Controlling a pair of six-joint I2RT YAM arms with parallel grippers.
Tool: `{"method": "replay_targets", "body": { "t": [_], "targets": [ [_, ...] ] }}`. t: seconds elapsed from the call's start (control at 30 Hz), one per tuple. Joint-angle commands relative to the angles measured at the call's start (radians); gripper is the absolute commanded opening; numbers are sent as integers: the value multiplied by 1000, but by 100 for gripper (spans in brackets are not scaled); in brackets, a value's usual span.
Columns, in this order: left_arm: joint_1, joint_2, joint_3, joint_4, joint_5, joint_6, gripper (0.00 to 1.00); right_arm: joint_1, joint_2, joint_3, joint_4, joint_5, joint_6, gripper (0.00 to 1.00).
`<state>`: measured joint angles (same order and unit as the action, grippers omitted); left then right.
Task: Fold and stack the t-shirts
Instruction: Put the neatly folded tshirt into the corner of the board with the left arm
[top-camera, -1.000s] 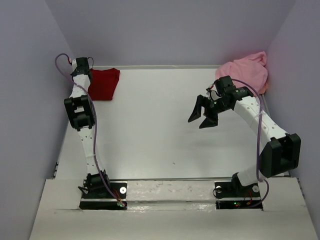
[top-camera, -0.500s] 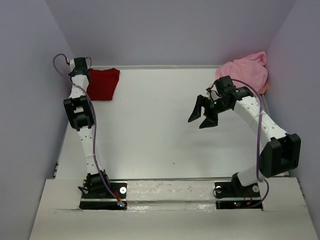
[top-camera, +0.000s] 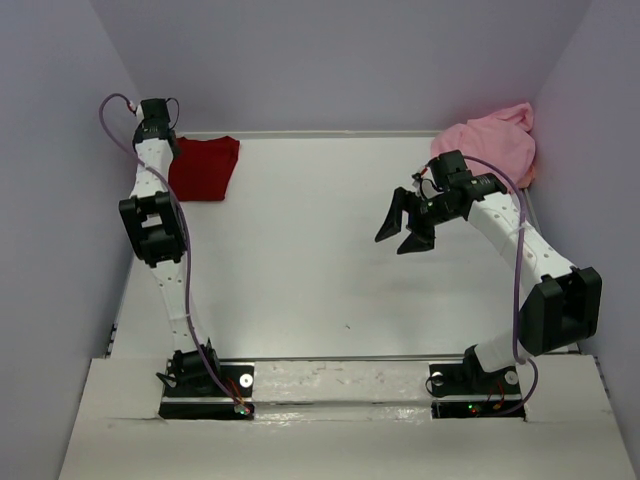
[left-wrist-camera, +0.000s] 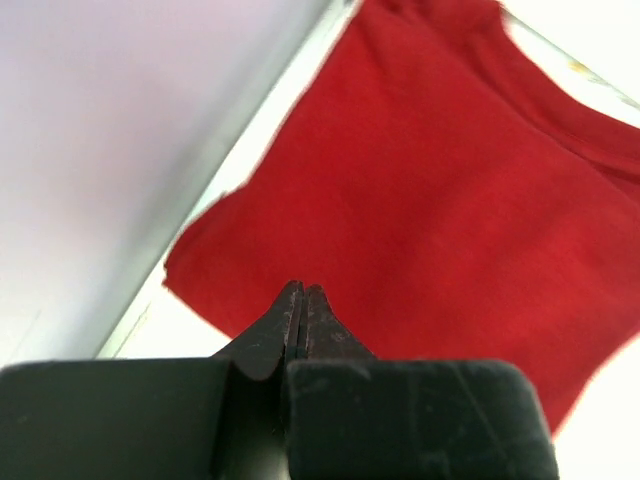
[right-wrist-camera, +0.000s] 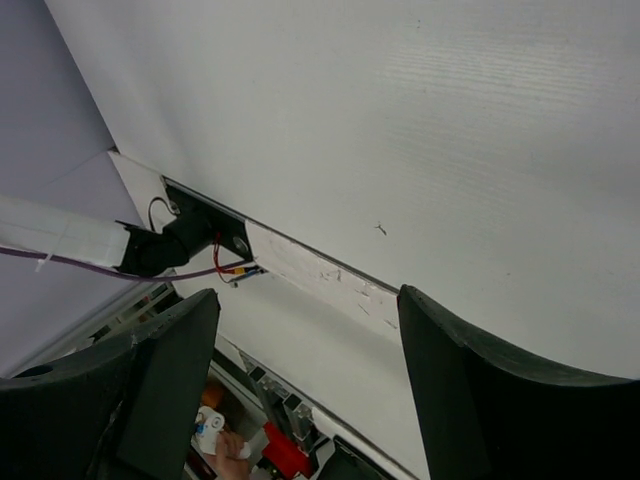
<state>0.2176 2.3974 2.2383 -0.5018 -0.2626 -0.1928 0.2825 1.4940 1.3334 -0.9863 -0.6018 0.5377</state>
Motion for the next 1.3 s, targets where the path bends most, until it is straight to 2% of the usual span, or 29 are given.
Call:
{"method": "replay_targets", "body": {
  "t": [0.0,0.13,0.2,0.37,0.57,0.63,0.77,0.83,0.9,0.93,0.97,1.03,1.27],
  "targets": [
    [-50,-148,-29,-139,7,18,0,-5,-3,35,67,8,-36,78],
    [-80,-196,-51,-282,20,-8,0,-5,12,41,87,34,-71,78],
    [-102,-257,-127,-322,33,-32,0,-5,26,44,104,43,-93,78],
    [-159,-461,-352,-307,46,-57,0,-5,48,53,149,48,-116,79],
    [-215,-602,-494,-343,59,-79,1,-5,77,72,189,27,-120,79],
    [-268,-659,-555,-354,54,-89,2,-5,97,95,187,30,-134,79],
    [-297,-750,-655,-339,107,-119,6,-5,112,119,201,63,-174,78],
    [-316,-787,-693,-339,124,-137,17,-5,111,130,221,98,-203,79],
    [-336,-814,-723,-340,118,-148,35,-5,98,133,248,138,-229,79],
    [-340,-831,-730,-334,126,-146,57,-5,92,125,279,161,-235,79],
    [-346,-839,-740,-328,134,-142,67,-5,86,122,287,172,-245,80],
    [-357,-857,-767,-314,131,-131,99,-5,72,118,308,183,-252,80],
    [-360,-888,-783,-287,138,-128,99,-5,49,125,363,186,-226,80]
  ]
}}
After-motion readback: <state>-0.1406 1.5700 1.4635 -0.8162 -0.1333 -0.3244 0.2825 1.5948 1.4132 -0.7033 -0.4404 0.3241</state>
